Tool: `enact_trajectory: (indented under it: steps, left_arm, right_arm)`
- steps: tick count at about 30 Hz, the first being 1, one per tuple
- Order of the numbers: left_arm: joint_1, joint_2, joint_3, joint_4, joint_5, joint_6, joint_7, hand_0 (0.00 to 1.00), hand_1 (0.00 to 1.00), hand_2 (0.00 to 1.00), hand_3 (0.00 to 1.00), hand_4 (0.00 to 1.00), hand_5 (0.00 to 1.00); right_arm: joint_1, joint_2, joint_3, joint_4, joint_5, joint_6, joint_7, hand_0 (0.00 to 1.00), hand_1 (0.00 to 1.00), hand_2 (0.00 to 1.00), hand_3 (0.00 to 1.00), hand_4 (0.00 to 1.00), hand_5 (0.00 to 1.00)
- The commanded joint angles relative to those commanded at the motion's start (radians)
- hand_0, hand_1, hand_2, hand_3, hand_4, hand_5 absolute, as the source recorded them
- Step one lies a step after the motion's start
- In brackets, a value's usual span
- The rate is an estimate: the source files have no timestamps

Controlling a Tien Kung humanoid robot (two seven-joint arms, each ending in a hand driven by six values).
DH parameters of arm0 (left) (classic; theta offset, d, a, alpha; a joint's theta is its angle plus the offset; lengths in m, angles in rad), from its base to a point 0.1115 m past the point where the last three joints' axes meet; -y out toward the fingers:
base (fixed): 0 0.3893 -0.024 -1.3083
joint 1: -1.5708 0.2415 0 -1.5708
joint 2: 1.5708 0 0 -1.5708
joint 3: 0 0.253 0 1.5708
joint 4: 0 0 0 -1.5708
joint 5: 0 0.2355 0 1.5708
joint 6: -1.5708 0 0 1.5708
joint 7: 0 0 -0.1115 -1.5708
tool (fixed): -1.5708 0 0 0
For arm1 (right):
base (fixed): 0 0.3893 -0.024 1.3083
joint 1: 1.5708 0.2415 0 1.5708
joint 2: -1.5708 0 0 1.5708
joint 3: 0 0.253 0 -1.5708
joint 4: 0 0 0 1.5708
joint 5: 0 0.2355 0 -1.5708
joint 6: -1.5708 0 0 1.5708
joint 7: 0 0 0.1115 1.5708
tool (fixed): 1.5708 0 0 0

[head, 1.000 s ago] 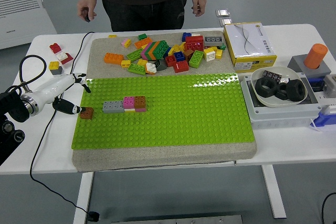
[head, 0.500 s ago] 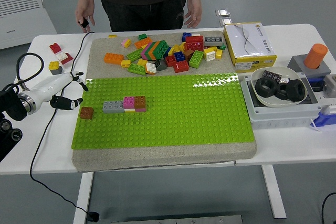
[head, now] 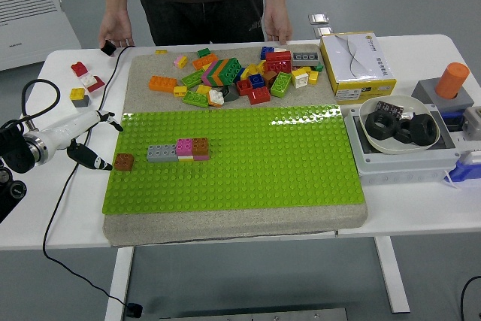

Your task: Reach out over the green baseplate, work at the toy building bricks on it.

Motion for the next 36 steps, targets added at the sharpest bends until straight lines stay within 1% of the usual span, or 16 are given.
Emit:
enact_trajectory:
  steps: [5,6,11,12,14,17,18,23,24,36]
  left_arm:
    - [-0.001,-0.016,0.01,0.028,-0.006,0.006,-0.006,0.998,0.998,0.998,0.715,0.996,0.007]
    - [-0.001,-0.019,0.011,0.032,-0.006,0.007,-0.006,0.998,0.998,0.998,0.698,0.993,0.002]
    - [0.0,-0.029,0.016,0.042,-0.009,0.009,-0.008,0.998,0.998,0.998,0.698,0.993,0.002]
    - [0.0,-0.032,0.016,0.046,-0.01,0.01,-0.009,0.998,0.998,0.998,0.677,0.988,0.002]
    - [0.0,-0.036,0.016,0.052,-0.011,0.012,-0.01,0.998,0.998,0.998,0.677,0.988,0.002]
    - [-0.001,-0.04,0.017,0.058,-0.012,0.014,-0.012,0.998,0.998,0.998,0.677,0.988,0.002]
    - [-0.002,-0.041,0.017,0.061,-0.013,0.015,-0.013,0.998,0.998,0.998,0.653,0.986,0.002]
    - [-0.005,-0.046,0.018,0.072,-0.015,0.019,-0.017,0.998,0.998,0.998,0.653,0.986,0.002]
    - [-0.006,-0.047,0.018,0.074,-0.016,0.019,-0.018,0.998,0.998,0.998,0.619,0.982,0.002]
    - [-0.006,-0.054,0.02,0.091,-0.02,0.022,-0.022,0.998,0.998,0.998,0.608,0.973,0.007]
  right_arm:
    - [0.002,0.001,-0.005,0.0,0.0,0.0,0.0,0.655,0.64,0.617,0.737,0.731,0.998]
    - [0.002,0.001,-0.006,0.0,0.0,0.0,0.0,0.655,0.638,0.618,0.736,0.73,0.998]
    - [0.003,0.001,-0.011,0.0,0.0,-0.001,-0.001,0.655,0.638,0.618,0.736,0.73,0.998]
    - [0.003,0.001,-0.011,0.0,0.0,-0.001,-0.001,0.655,0.638,0.619,0.736,0.729,0.998]
    - [0.004,0.0,-0.011,0.0,0.0,-0.001,-0.001,0.655,0.638,0.619,0.736,0.729,0.998]
    - [0.005,0.0,-0.011,0.0,0.0,-0.001,-0.001,0.655,0.638,0.619,0.736,0.729,0.998]
    - [0.005,0.0,-0.011,0.0,0.0,-0.001,-0.001,0.655,0.638,0.619,0.735,0.729,0.998]
    - [0.006,0.001,-0.011,0.0,0.0,-0.002,-0.001,0.655,0.638,0.619,0.735,0.729,0.998]
    - [0.006,0.001,-0.011,0.0,0.0,-0.002,-0.001,0.654,0.638,0.619,0.735,0.729,0.998]
    - [0.006,0.001,-0.014,0.0,0.0,-0.002,-0.001,0.655,0.638,0.619,0.735,0.729,0.998]
